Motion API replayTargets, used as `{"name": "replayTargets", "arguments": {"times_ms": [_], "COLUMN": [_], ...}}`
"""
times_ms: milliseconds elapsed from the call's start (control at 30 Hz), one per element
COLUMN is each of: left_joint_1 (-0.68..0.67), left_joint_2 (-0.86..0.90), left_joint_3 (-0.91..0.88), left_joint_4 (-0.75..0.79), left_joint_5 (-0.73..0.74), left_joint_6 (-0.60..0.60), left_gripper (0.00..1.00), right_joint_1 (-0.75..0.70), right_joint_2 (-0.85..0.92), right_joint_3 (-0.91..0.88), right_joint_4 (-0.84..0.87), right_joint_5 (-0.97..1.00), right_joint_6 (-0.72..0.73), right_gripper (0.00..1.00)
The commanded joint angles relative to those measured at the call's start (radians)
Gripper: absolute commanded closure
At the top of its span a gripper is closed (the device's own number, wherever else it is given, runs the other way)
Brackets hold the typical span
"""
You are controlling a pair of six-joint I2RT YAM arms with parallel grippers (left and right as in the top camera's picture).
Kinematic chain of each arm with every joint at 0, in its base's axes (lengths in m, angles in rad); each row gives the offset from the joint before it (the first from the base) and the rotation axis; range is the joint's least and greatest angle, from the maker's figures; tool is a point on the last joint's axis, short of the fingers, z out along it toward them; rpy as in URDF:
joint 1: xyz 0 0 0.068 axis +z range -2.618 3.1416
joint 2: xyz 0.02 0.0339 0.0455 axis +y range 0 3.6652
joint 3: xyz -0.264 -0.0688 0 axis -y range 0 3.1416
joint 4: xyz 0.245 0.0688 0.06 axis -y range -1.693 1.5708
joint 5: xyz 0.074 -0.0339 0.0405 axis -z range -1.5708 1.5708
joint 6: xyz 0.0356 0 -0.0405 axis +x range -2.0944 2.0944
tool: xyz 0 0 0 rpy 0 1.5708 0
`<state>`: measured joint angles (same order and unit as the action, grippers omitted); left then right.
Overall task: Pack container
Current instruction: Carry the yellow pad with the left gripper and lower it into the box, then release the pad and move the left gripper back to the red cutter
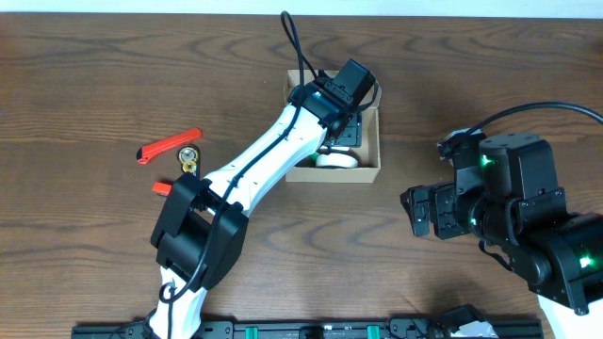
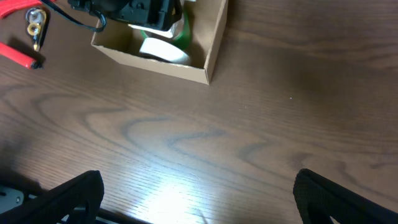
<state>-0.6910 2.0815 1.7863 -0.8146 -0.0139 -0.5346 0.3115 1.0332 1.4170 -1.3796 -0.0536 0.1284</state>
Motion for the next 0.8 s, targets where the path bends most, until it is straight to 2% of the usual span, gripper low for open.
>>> {"name": "replayTargets", "arguments": {"times_ms": [0,200,433,600,767], "left_joint_1": [0.003,0.004,0.004,0.011,0.095], "left_joint_2": [0.010,-0.001,-0.004,-0.020,-0.100], "left_joint_3": [0.027,0.108,0.229,0.331,0.365], "left_joint_4": [-0.034,-0.119,-0.195,-0.304,-0.442], "left_joint_5": [0.005,-0.105,-0.124,-0.172,-0.233], "left_joint_6": [0.023,0.027,0.042,0.038,-0.026], "left_gripper": [0.21,0.04,0.04,0.04,0.05], "right_joint_1": [-0.007,-0.007,-0.007,-0.007,-0.007], "right_joint_2": [-0.001,-0.001,-0.001,-0.001,-0.001], "right_joint_3": [0.000,0.000,0.000,0.000,0.000], "right_joint_4": [-0.002,-0.002,-0.002,-0.002,-0.002], "right_joint_5": [-0.003,-0.003,-0.003,-0.003,-0.003], "right_joint_6": [-0.003,-0.003,-0.003,-0.003,-0.003], "right_gripper": [0.01,0.01,0.01,0.01,0.01]}}
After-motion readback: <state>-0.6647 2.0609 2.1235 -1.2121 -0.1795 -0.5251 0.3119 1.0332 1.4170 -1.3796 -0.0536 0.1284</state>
